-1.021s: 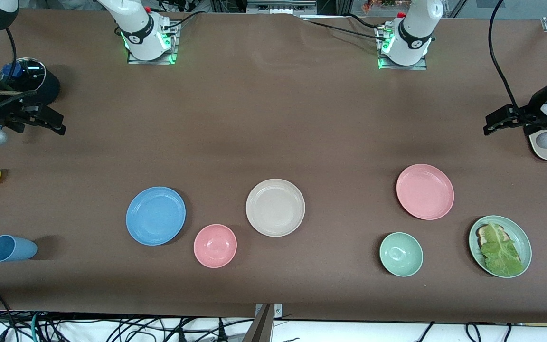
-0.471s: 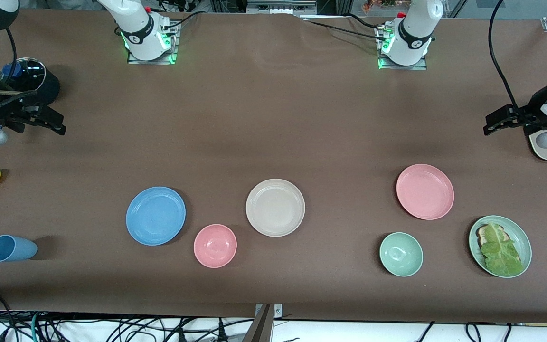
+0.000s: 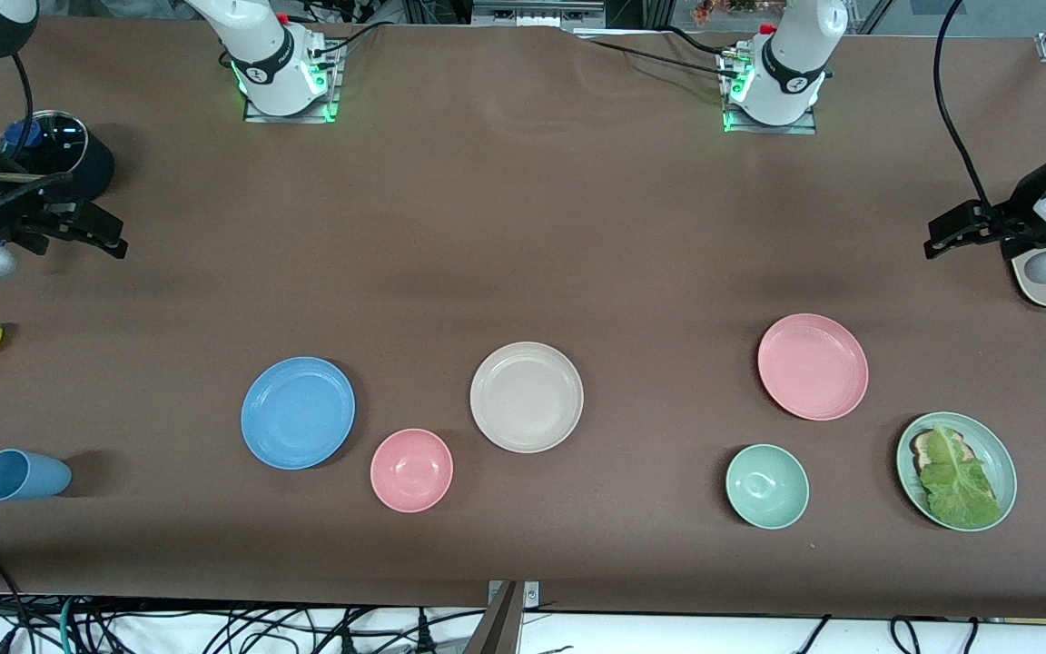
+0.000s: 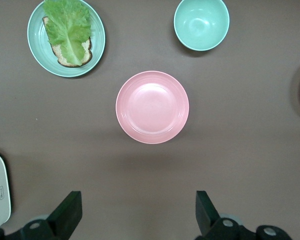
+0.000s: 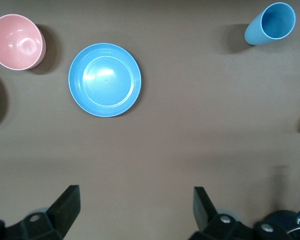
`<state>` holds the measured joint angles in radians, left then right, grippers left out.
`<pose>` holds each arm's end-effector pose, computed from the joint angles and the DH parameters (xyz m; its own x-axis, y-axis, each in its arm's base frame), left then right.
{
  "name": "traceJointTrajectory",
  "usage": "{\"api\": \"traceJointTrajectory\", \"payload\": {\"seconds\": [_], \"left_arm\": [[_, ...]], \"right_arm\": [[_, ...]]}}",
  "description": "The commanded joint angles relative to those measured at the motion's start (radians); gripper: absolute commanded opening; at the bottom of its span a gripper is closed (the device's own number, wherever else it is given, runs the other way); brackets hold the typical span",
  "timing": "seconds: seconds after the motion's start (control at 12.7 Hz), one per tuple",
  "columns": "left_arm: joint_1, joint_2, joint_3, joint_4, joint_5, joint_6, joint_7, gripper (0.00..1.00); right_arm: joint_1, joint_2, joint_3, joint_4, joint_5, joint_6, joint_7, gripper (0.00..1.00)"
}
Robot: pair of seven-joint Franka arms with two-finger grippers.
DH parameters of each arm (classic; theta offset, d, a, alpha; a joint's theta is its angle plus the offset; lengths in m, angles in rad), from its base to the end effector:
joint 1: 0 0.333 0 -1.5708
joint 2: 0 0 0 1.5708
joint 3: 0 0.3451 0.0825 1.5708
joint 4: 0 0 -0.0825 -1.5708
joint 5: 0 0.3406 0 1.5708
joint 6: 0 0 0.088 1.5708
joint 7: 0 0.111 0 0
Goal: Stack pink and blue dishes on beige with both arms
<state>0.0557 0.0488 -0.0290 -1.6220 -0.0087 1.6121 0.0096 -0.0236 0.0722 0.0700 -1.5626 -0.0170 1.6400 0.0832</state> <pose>0.5275 0.0136 0.6058 0.9981 0.0174 -0.0585 0.0180 -0.9998 0.0106 0.5405 0.0218 0.6214 0.9993 -0.0358 0.0063 -0.0359 -0.9993 0.0114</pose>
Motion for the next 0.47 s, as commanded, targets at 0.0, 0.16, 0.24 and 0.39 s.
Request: {"api": "traceJointTrajectory", "payload": {"seconds": [0.0, 0.16, 0.24, 0.39], "left_arm": [[-0.001, 0.0, -0.003, 0.002, 0.023, 0.008, 0.02, 1.0], [-0.001, 0.0, -0.003, 0.002, 0.023, 0.008, 0.02, 1.0], [-0.001, 0.0, -0.003, 0.002, 0.023, 0.008, 0.02, 1.0], [-0.001, 0.003, -0.003, 0.004, 0.023, 0.008, 0.02, 1.0]], "right_arm": [[-0.004, 0.003, 0.01, 0.023, -0.017, -0.009, -0.003, 1.0], [-0.004, 0.003, 0.01, 0.023, -0.014, -0.009, -0.003, 1.0], [-0.004, 0.003, 0.01, 0.023, -0.017, -0.009, -0.003, 1.0], [-0.004, 0.003, 0.011, 0.023, -0.018, -0.008, -0.003, 1.0]]}}
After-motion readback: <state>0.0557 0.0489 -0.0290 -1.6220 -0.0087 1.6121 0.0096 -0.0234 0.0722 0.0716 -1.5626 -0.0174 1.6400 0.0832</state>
